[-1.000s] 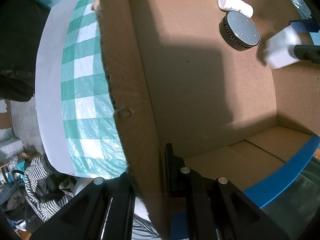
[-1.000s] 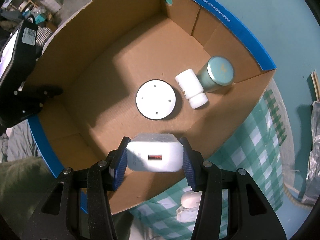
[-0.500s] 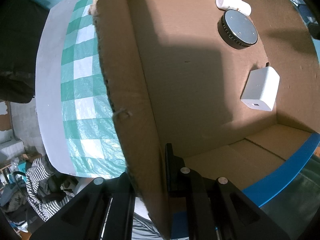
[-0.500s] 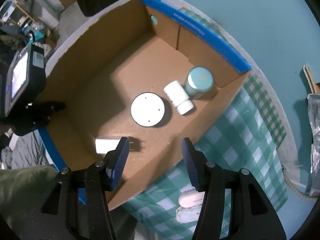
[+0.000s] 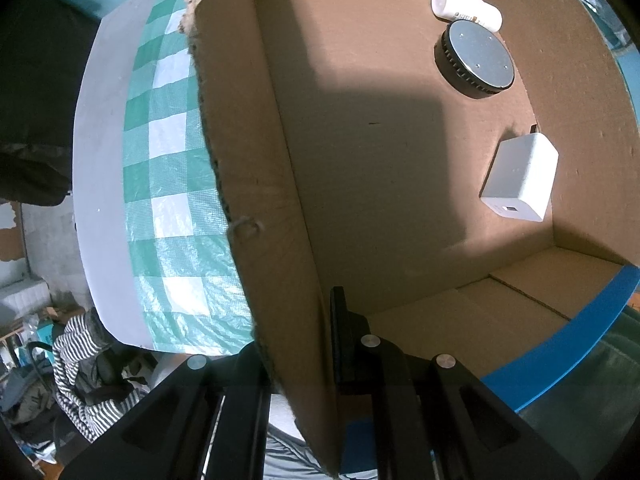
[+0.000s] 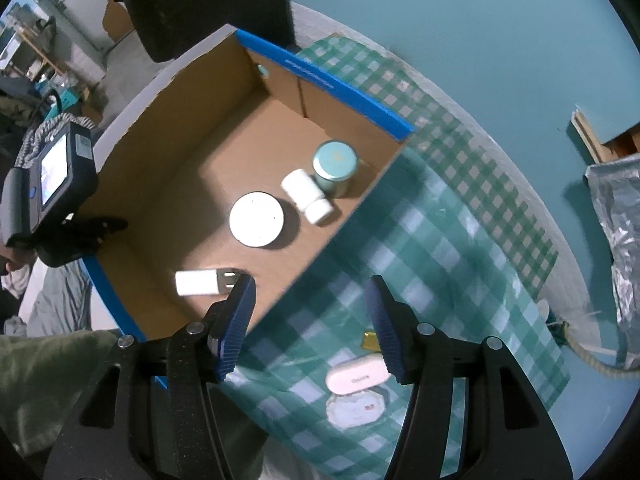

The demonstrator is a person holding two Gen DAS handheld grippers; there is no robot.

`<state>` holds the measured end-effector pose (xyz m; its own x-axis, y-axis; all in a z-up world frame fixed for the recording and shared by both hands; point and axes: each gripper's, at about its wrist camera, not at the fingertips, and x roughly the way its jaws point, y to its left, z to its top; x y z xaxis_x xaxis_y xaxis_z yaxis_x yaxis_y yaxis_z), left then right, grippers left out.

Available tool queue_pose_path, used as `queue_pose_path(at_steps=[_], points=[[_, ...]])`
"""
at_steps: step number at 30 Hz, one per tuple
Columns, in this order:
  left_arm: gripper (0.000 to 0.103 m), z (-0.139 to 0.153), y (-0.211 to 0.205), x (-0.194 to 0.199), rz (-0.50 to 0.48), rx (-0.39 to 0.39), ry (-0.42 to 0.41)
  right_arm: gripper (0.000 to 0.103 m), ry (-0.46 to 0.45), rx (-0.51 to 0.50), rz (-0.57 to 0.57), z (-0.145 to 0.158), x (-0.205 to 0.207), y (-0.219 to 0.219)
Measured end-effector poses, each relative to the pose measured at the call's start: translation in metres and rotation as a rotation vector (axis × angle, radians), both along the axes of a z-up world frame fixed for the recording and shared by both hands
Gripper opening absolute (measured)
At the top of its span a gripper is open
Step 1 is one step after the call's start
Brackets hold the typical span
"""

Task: Organize rigid objects
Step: 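Move the right gripper back to the white rectangular block on the table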

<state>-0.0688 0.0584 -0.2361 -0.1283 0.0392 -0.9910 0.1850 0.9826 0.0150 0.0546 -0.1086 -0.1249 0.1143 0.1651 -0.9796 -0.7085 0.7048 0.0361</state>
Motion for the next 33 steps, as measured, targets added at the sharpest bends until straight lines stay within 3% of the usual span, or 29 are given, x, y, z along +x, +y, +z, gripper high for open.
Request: queue_pose_path(at_steps=[15, 33], points=[[0.008, 0.002, 0.004, -0.001, 0.033, -0.002, -0.002, 0.062, -0.015, -0.039, -0.076, -0.003, 0.012, -0.057], [0.008, 0.006, 0.001, -0.005, 0.059, 0.004, -0.007, 0.063, -0.001, -0.246, 0.032, -0.092, 0.041, -0.133]])
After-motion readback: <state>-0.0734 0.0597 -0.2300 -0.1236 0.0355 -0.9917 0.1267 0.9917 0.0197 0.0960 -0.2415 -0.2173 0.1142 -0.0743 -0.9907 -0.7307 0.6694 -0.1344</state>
